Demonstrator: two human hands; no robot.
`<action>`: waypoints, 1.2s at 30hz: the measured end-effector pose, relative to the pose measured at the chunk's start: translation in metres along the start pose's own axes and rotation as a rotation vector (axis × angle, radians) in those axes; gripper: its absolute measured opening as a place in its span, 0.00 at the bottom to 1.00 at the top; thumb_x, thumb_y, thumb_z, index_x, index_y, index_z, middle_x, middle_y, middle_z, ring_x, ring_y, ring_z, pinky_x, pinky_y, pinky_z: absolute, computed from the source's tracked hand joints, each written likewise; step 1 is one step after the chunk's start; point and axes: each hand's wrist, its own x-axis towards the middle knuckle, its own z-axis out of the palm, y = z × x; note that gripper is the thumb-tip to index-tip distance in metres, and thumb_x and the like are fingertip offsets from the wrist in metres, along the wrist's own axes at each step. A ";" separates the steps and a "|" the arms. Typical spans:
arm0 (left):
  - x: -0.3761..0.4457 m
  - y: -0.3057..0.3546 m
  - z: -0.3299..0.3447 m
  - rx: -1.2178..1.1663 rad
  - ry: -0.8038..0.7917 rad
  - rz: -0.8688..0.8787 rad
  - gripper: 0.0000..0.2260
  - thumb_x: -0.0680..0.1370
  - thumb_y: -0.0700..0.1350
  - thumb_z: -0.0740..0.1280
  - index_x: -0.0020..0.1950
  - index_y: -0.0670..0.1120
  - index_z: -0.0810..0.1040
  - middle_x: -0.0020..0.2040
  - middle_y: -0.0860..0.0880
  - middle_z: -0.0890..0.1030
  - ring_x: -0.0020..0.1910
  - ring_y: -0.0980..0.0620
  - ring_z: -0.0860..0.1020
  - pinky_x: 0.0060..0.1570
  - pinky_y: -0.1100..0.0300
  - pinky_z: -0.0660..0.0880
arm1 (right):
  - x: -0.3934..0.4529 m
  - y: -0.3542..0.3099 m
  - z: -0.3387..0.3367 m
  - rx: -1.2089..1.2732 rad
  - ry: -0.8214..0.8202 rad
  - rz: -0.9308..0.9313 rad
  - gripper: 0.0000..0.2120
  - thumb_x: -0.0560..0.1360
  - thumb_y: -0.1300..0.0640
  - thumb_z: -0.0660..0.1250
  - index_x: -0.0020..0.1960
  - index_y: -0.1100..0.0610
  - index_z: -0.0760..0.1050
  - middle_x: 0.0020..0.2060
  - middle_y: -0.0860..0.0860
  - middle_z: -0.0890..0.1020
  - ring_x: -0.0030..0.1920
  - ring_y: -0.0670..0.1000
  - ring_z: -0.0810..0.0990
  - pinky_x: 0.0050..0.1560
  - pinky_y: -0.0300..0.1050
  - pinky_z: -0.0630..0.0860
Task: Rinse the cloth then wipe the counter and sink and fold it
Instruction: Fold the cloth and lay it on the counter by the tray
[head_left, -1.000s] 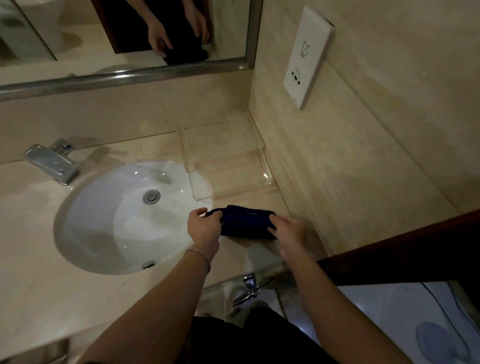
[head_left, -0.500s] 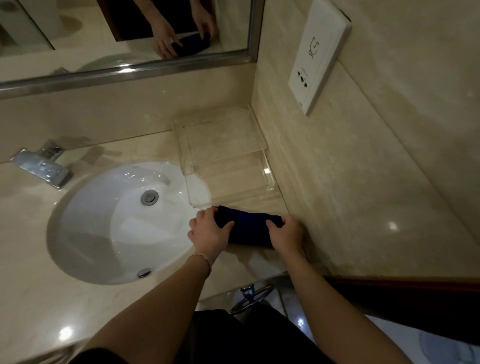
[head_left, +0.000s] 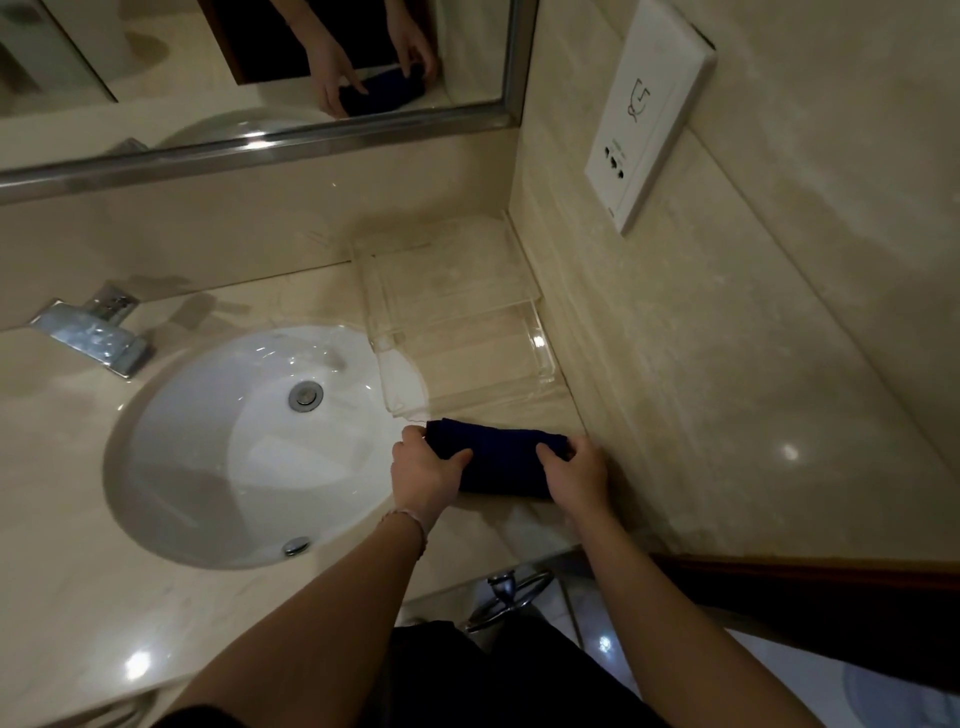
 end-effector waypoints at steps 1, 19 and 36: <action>0.000 -0.002 0.000 -0.034 -0.019 -0.028 0.30 0.73 0.50 0.78 0.69 0.42 0.70 0.63 0.43 0.77 0.61 0.43 0.78 0.60 0.48 0.79 | -0.002 -0.001 -0.001 0.006 -0.010 0.001 0.16 0.78 0.52 0.70 0.62 0.58 0.74 0.54 0.52 0.78 0.51 0.52 0.78 0.44 0.42 0.76; -0.020 -0.017 -0.007 -0.073 0.019 -0.025 0.21 0.77 0.50 0.74 0.64 0.40 0.74 0.56 0.45 0.78 0.51 0.48 0.75 0.48 0.56 0.74 | -0.022 -0.009 0.000 0.192 -0.131 0.087 0.18 0.78 0.59 0.69 0.65 0.57 0.68 0.58 0.54 0.76 0.53 0.52 0.78 0.37 0.38 0.74; 0.013 0.048 -0.053 -0.420 0.198 0.144 0.09 0.78 0.46 0.73 0.54 0.48 0.76 0.50 0.51 0.81 0.50 0.51 0.80 0.52 0.54 0.79 | 0.009 -0.109 0.006 0.257 -0.067 -0.166 0.06 0.75 0.59 0.73 0.52 0.56 0.80 0.48 0.52 0.84 0.47 0.50 0.83 0.39 0.39 0.77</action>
